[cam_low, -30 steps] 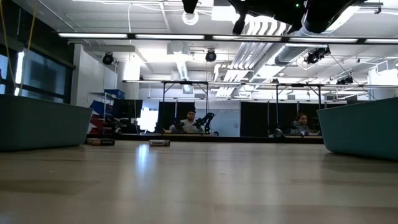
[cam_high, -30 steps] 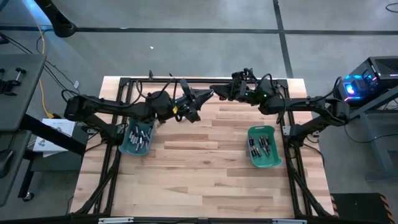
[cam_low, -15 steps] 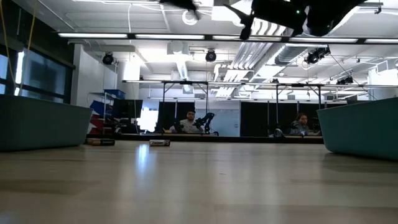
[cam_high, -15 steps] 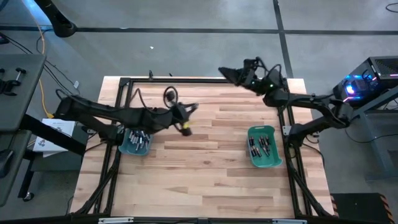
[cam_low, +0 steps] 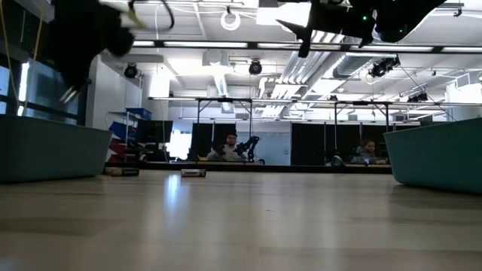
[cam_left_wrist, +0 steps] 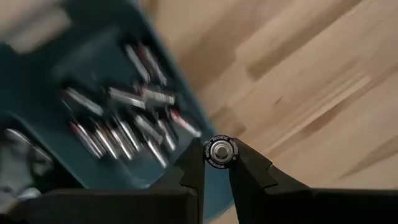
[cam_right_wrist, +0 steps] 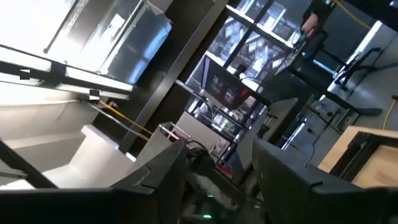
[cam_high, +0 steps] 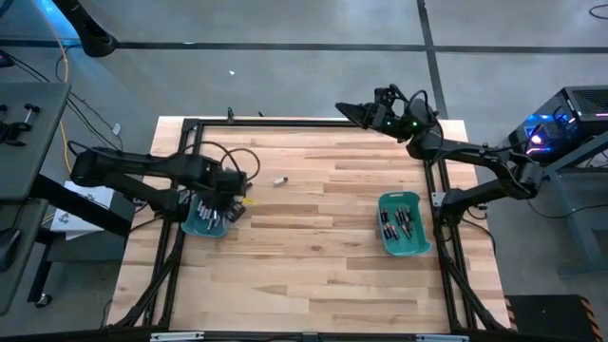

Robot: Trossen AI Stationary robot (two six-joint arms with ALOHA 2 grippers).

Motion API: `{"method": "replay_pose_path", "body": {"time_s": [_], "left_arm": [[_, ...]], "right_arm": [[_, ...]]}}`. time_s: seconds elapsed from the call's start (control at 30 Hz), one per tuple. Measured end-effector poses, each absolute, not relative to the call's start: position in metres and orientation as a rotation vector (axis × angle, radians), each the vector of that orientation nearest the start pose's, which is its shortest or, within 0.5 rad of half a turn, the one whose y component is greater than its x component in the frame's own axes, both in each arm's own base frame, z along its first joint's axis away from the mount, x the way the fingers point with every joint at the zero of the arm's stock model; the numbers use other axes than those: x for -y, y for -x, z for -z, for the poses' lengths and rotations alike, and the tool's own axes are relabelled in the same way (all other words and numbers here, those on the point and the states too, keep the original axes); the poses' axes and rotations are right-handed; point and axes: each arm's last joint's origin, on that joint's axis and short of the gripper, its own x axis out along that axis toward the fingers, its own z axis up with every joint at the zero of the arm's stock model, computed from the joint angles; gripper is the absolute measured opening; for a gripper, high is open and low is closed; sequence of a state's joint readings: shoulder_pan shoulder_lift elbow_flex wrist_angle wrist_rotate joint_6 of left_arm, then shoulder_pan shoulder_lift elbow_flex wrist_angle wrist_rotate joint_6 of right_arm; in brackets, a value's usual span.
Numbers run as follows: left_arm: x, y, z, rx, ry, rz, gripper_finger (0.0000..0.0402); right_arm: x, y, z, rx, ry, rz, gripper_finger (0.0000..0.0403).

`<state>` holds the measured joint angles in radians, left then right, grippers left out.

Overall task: Sort batteries
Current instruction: Put the silver battery into the blue bin

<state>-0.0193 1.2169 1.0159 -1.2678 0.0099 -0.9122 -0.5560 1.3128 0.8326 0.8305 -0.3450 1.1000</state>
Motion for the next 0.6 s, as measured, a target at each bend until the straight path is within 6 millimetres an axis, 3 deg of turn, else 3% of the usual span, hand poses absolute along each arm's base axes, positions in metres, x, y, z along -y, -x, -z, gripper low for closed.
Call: {"method": "replay_pose_path", "body": {"time_s": [0.23, 0.6], "left_arm": [[-0.009, -0.172, -0.208, -1.508, 0.894, -0.737, 0.0039], [-0.023, -0.151, -0.169, -1.585, 0.949, -0.773, 0.0052]], "right_arm": [[0.140, -0.247, -0.336, 0.401, -0.918, -0.068, 0.0176], [0.132, -0.250, -0.341, 0.413, -0.896, -0.140, 0.0176]]}}
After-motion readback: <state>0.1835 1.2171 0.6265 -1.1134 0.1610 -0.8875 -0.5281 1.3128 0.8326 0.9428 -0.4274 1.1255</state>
